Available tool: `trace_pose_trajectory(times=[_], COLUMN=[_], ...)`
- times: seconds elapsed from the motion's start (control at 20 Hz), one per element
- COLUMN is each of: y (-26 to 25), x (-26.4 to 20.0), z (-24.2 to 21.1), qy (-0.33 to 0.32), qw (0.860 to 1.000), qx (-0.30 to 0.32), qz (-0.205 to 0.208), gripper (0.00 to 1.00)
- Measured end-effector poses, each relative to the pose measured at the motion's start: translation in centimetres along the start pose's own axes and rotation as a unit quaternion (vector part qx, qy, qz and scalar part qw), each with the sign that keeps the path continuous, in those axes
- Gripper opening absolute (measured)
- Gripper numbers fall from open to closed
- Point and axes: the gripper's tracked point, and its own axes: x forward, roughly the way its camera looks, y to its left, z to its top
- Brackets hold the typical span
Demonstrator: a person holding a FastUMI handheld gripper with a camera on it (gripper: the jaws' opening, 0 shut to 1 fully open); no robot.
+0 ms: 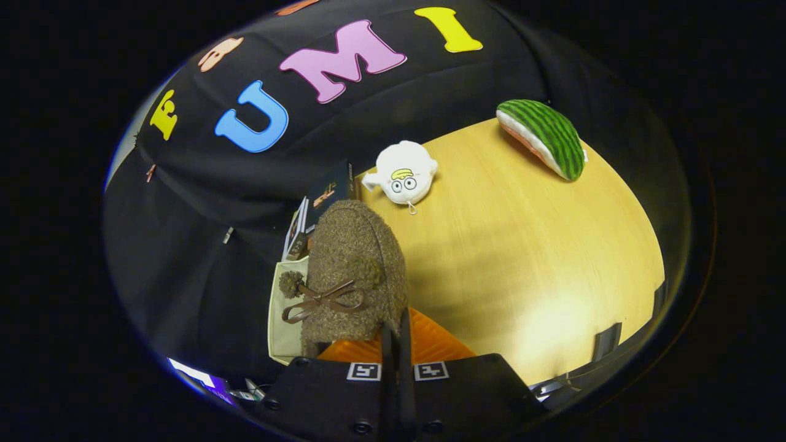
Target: Open the storage box then place both shoes into the box .Put the left shoe in first, then the right shoe, with the right side of both shoes facing outward in a uniform manner.
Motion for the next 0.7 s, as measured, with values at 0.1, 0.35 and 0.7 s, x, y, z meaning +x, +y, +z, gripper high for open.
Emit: trace_pose_trajectory(times=[0.1, 0.35, 0.7], y=[3.0, 8.5, 11.4], x=[0.5, 2.9, 7.9], z=[-0.2, -1.4, -3.9], qy=[-0.004, -0.003, 0.01], qw=[1.0, 1.0, 0.999], qx=[-0.001, 0.002, -0.043], qz=[0.01, 0.018, -0.016], gripper=[0.05, 0.05, 0.05])
